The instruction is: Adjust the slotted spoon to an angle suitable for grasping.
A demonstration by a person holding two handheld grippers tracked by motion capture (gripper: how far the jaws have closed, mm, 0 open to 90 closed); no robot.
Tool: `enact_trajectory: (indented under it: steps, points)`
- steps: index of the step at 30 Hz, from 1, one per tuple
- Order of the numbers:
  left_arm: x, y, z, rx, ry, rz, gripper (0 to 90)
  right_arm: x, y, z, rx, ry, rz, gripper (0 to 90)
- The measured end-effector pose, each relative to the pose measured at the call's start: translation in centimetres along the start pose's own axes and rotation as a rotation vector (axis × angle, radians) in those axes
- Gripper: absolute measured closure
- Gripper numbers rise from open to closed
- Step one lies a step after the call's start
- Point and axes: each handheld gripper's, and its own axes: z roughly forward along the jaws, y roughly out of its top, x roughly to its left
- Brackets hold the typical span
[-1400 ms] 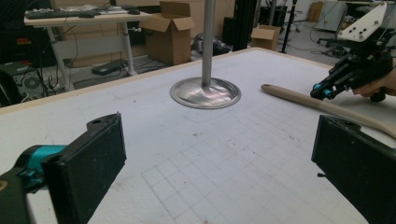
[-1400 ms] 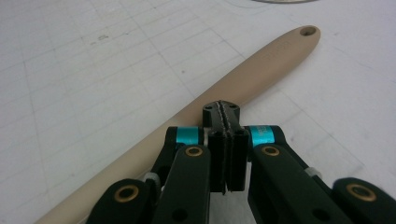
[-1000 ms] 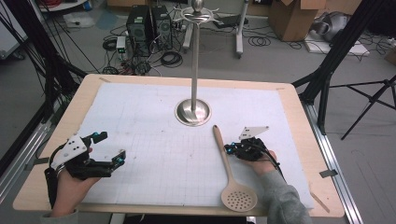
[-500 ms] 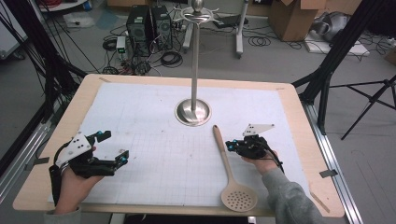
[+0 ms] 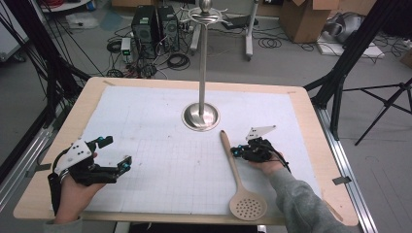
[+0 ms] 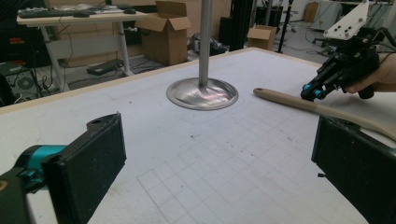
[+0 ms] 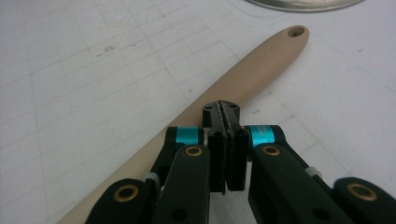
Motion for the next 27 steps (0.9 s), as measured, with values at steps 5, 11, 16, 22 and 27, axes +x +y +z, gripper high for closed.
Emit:
enact_trajectory:
  steps: [5, 11, 16, 22, 27]
  points:
    - [0.0, 0.0, -0.3, 0.0, 0.009, -0.001, 3.2, 0.4, 0.8, 0.9, 0.011, 0.045, -0.038, 89.8]
    - [0.1, -0.1, -0.5, 0.001, 0.013, -0.002, 3.3, 1.3, 2.0, 2.4, 0.031, 0.113, -0.102, 89.8]
    - [0.1, -0.1, -0.7, -0.002, 0.016, -0.003, 3.3, 2.2, 2.9, 3.3, 0.049, 0.159, -0.141, 89.8]
    - [0.1, 0.0, -0.7, -0.004, 0.013, -0.004, 3.3, 2.2, 3.3, 3.0, 0.042, 0.164, -0.154, 89.8]
    - [0.1, -0.2, -0.5, 0.002, 0.013, -0.003, 3.3, 2.3, 3.5, 1.0, 0.022, 0.149, -0.131, 89.7]
